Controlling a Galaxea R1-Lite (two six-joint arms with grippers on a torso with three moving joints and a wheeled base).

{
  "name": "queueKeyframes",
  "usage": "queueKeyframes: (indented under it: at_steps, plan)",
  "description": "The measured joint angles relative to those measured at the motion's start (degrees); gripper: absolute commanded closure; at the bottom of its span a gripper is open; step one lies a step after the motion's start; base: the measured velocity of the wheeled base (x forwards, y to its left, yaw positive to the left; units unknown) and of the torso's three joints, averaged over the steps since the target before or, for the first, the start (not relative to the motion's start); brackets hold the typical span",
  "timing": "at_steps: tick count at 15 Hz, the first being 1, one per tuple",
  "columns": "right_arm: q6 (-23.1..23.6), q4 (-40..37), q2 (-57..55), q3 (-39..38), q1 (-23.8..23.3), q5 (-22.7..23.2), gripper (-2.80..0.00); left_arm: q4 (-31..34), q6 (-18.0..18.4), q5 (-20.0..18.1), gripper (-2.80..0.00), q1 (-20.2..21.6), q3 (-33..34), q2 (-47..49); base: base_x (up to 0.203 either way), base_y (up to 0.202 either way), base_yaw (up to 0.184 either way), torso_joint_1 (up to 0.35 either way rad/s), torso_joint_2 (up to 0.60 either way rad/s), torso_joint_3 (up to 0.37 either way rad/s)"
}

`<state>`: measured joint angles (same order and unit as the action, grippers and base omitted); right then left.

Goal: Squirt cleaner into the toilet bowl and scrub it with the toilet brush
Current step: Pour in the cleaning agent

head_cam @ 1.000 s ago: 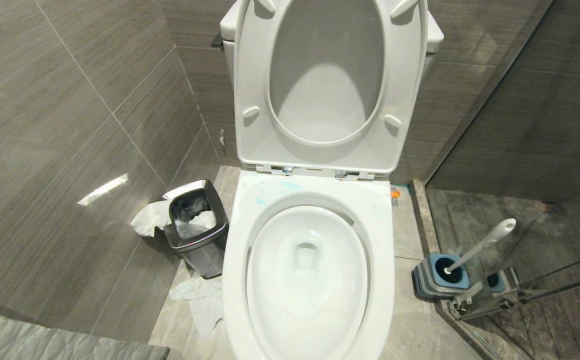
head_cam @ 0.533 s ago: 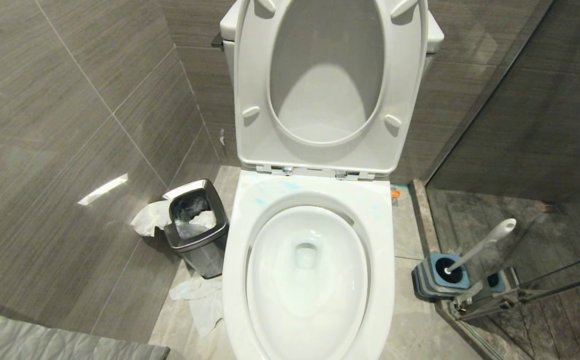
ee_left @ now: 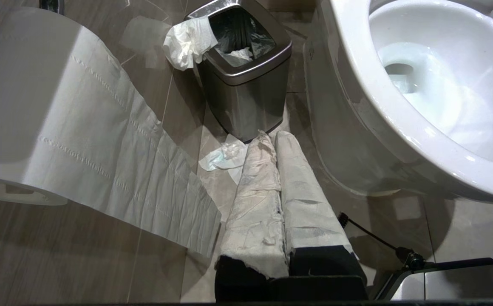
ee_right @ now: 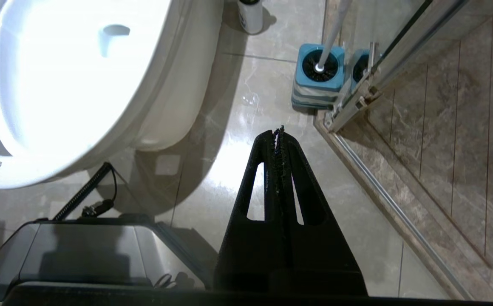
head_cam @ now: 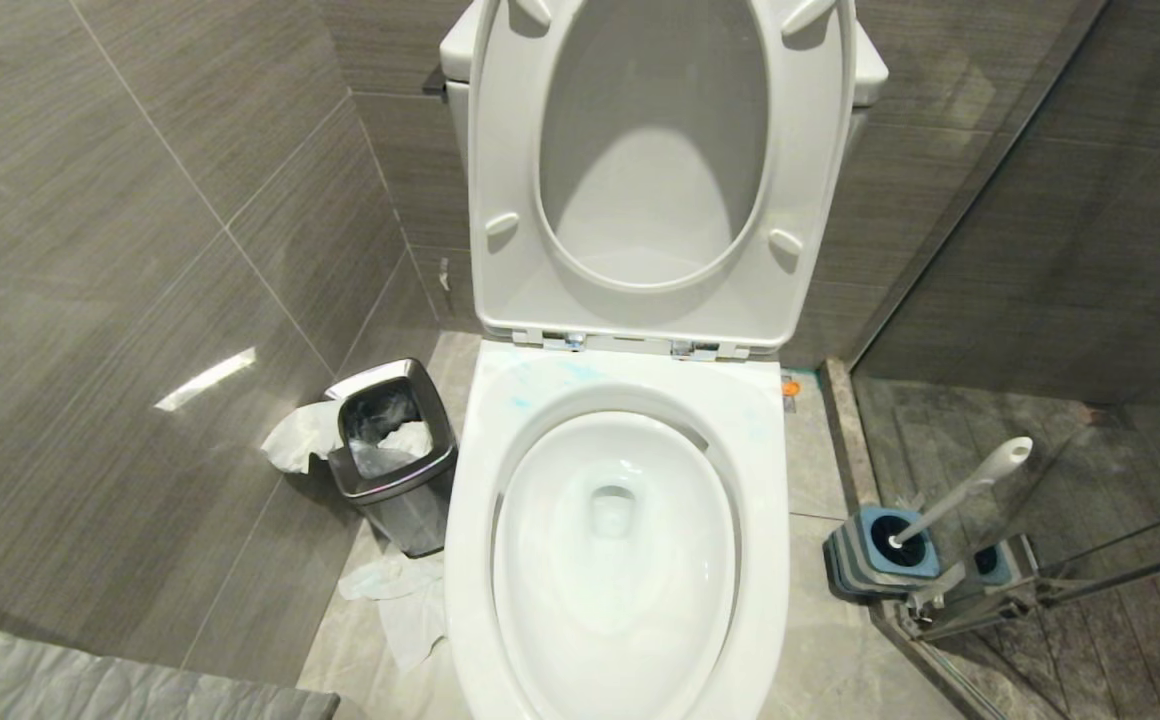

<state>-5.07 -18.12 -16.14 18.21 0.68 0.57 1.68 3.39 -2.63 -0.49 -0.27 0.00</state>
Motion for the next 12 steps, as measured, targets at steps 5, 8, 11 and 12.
queueKeyframes:
  at_steps: [5,8,11,12]
  plan:
    - [0.1,0.1,-0.7,0.0,0.0,-0.1,0.0,0.0,0.0,0.0,0.0,0.0,0.0,0.0,0.0,0.0,0.0,0.0,0.0,0.0]
    - [0.1,0.0,-0.8,-0.1,0.0,-0.1,0.0,0.0,0.0,0.0,0.0,0.0,0.0,0.0,0.0,0.0,0.0,0.0,0.0,0.0]
    - [0.1,0.0,-0.8,-0.1,0.0,-0.1,0.0,0.0,0.0,0.0,0.0,0.0,0.0,0.0,0.0,0.0,0.0,0.0,0.0,0.0]
    - [0.1,0.0,-0.8,-0.1,0.0,-0.1,0.0,0.0,0.1,0.0,0.0,0.0,0.0,0.0,0.0,0.0,0.0,0.0,0.0,0.0]
